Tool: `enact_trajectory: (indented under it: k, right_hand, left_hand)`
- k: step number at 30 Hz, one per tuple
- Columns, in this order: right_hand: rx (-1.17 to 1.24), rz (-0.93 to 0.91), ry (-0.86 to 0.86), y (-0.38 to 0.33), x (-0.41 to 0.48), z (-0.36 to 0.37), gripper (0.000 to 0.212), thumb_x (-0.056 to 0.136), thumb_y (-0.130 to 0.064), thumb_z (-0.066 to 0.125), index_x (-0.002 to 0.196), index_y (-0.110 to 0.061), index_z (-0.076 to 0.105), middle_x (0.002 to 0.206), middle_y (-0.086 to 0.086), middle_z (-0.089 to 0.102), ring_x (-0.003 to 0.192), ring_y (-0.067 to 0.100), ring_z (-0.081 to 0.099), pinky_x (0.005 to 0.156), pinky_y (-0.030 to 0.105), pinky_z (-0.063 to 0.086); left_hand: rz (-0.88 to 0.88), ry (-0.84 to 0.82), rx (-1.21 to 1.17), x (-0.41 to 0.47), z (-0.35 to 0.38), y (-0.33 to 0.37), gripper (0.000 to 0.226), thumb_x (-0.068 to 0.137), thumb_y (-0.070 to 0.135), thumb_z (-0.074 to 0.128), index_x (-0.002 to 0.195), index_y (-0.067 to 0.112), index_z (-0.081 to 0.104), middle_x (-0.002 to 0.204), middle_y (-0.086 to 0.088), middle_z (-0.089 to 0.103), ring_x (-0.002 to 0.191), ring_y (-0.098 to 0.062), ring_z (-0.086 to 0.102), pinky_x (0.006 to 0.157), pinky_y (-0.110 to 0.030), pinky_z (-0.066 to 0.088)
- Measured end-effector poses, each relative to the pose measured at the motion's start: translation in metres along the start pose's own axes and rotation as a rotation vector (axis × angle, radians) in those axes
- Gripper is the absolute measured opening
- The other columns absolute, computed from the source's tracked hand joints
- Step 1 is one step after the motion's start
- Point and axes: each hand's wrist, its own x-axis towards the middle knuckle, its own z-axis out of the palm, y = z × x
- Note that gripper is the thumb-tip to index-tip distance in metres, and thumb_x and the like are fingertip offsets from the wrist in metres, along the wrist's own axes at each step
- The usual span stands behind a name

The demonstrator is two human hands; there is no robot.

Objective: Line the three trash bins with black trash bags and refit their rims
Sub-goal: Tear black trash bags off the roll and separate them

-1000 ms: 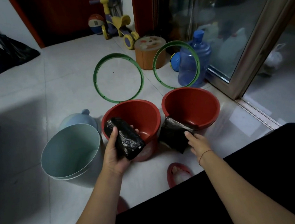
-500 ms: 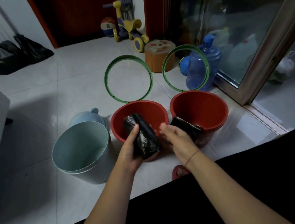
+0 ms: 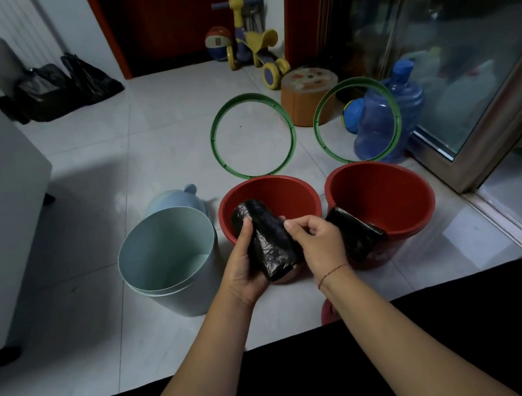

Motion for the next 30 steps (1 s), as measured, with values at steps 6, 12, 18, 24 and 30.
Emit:
enact_trajectory:
  k: [6, 12, 18, 24, 30]
  right_hand:
    - [-0.026, 0.056, -0.135, -0.008, 0.0, 0.011, 0.021, 0.084, -0.027, 0.069, 0.091, -0.007, 0.064, 0.089, 0.009, 0.07, 0.077, 0.013, 0.065, 0.072, 0.028, 0.055]
    - [-0.012, 0.105, -0.197, -0.008, -0.013, 0.021, 0.016, 0.084, -0.016, 0.068, 0.091, -0.004, 0.06, 0.088, 0.014, 0.067, 0.073, 0.016, 0.065, 0.063, 0.025, 0.057]
    - [-0.02, -0.01, -0.183, -0.014, -0.01, 0.023, 0.02, 0.083, -0.013, 0.069, 0.067, -0.015, 0.058, 0.071, -0.004, 0.064, 0.071, 0.008, 0.058, 0.073, 0.027, 0.05]
    - [0.004, 0.09, -0.255, -0.017, -0.005, 0.022, 0.014, 0.088, -0.022, 0.064, 0.085, -0.008, 0.062, 0.079, 0.008, 0.062, 0.066, 0.012, 0.055, 0.063, 0.025, 0.05]
    - [0.024, 0.215, -0.351, -0.007, -0.015, 0.022, 0.022, 0.094, -0.018, 0.055, 0.085, 0.002, 0.063, 0.076, 0.008, 0.062, 0.058, 0.004, 0.059, 0.05, 0.012, 0.048]
  left_hand:
    - [0.037, -0.051, -0.07, -0.002, -0.015, 0.004, 0.072, 0.053, 0.038, 0.091, 0.11, 0.001, 0.069, 0.122, -0.021, 0.063, 0.114, -0.032, 0.06, 0.104, -0.05, 0.041]
    - [0.028, -0.08, -0.008, -0.011, -0.01, 0.006, 0.074, 0.046, 0.046, 0.09, 0.105, 0.004, 0.072, 0.106, -0.018, 0.071, 0.101, -0.031, 0.068, 0.086, -0.049, 0.054]
    - [0.054, -0.109, -0.062, -0.014, -0.017, 0.008, 0.074, 0.053, 0.044, 0.089, 0.11, 0.002, 0.069, 0.117, -0.02, 0.065, 0.108, -0.032, 0.064, 0.089, -0.049, 0.053]
    - [0.062, -0.13, -0.11, -0.016, -0.024, 0.005, 0.075, 0.053, 0.046, 0.087, 0.11, 0.002, 0.07, 0.117, -0.02, 0.066, 0.104, -0.033, 0.066, 0.086, -0.051, 0.053]
    - [0.097, -0.111, -0.1, -0.011, -0.022, 0.006, 0.072, 0.052, 0.051, 0.086, 0.103, 0.003, 0.072, 0.112, -0.015, 0.067, 0.101, -0.028, 0.068, 0.083, -0.046, 0.055]
